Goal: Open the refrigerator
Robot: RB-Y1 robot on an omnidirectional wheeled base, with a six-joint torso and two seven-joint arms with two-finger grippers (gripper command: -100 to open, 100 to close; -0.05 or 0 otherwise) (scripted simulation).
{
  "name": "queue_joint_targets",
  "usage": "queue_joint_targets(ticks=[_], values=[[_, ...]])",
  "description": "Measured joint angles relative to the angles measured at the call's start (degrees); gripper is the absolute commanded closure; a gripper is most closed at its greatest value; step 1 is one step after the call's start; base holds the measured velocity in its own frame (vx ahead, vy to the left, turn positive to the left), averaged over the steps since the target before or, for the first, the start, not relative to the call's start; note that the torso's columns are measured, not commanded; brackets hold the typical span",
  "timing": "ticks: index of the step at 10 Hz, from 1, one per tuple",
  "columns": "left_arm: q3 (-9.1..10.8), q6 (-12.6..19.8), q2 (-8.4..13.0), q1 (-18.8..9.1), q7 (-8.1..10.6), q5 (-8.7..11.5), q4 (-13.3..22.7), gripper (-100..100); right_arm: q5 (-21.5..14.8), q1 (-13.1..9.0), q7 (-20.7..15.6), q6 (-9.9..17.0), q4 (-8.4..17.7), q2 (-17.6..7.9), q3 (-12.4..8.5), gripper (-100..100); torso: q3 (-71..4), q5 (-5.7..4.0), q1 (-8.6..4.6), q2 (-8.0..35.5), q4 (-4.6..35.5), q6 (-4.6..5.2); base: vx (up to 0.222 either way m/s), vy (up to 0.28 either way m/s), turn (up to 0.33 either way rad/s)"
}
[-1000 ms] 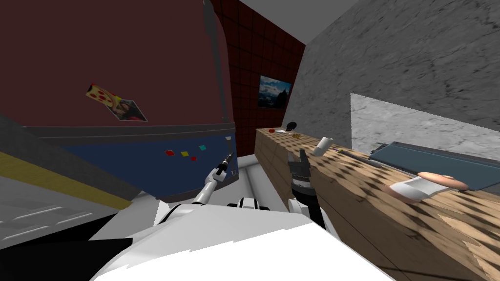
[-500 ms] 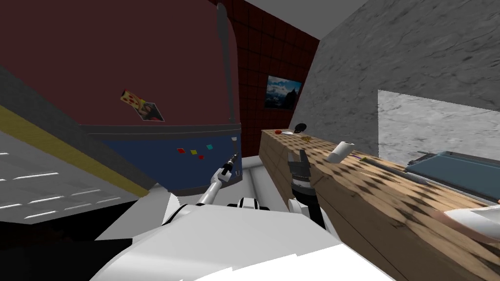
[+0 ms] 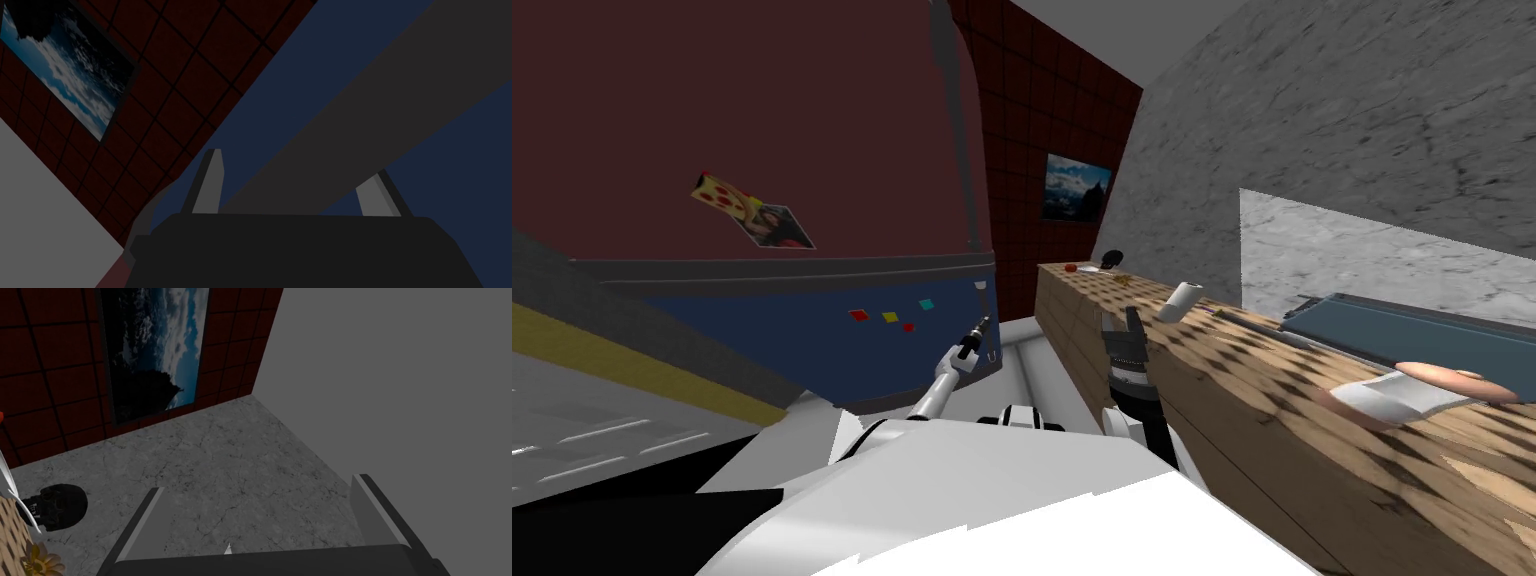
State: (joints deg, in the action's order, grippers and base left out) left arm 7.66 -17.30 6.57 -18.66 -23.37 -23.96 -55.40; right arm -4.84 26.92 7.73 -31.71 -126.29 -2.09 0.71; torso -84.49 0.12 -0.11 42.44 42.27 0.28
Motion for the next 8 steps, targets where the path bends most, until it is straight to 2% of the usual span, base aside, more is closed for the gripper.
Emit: queue_joint_targets(ticks=[1, 2, 4, 5, 7, 8], values=[[2.02, -1.23, 1.92, -0.46, 1.46, -0.33, 2.14, 100, 0.0, 0.0, 0.0, 0.0, 0.0, 0.0, 0.0, 0, -0.1, -0.02, 0.17, -0.19, -0.02, -0.15, -0.126, -0.057, -0.348], [4.36, -2.25, 2.71, 0.05, 2.19, -0.99, 2.77, 100, 0.0, 0.01, 0.0, 0.0, 0.0, -0.01, -0.01, 0, -0.17, 0.03, 0.19, -0.31, -0.07, -0.12, -0.075, -0.046, -0.109], [6.71, -3.32, 4.48, -0.49, 3.4, -1.62, 4.72, 100, 0.0, 0.03, 0.0, 0.0, 0.0, -0.01, -0.01, 0, -0.23, -0.07, 0.28, -0.36, 0.03, -0.37, -0.037, -0.038, -0.158], [7.17, -3.17, 5.15, -0.22, 4.18, -1.85, 4.33, 100, 0.0, 0.04, 0.0, -0.01, -0.01, -0.01, -0.02, 0, -0.14, -0.07, 0.27, -0.21, 0.07, -0.39, -0.03, -0.036, -0.223], [10.01, -3.53, 6.82, 1.12, 5.95, -2.83, 3.6, 100, 0.0, 0.02, 0.0, 0.0, 0.0, -0.01, -0.01, 0, 0.02, -0.02, 0.21, 0.02, 0.06, -0.3, -0.075, -0.068, -0.328], [11.28, -2.98, 8.08, 2.22, 7.47, -3.51, 2.4, 100, 0.0, 0.02, 0.0, 0.0, 0.0, -0.01, -0.01, 0, 0.04, -0.1, -0.04, 0.07, 0.14, -0.12, -0.074, -0.061, -0.143]])
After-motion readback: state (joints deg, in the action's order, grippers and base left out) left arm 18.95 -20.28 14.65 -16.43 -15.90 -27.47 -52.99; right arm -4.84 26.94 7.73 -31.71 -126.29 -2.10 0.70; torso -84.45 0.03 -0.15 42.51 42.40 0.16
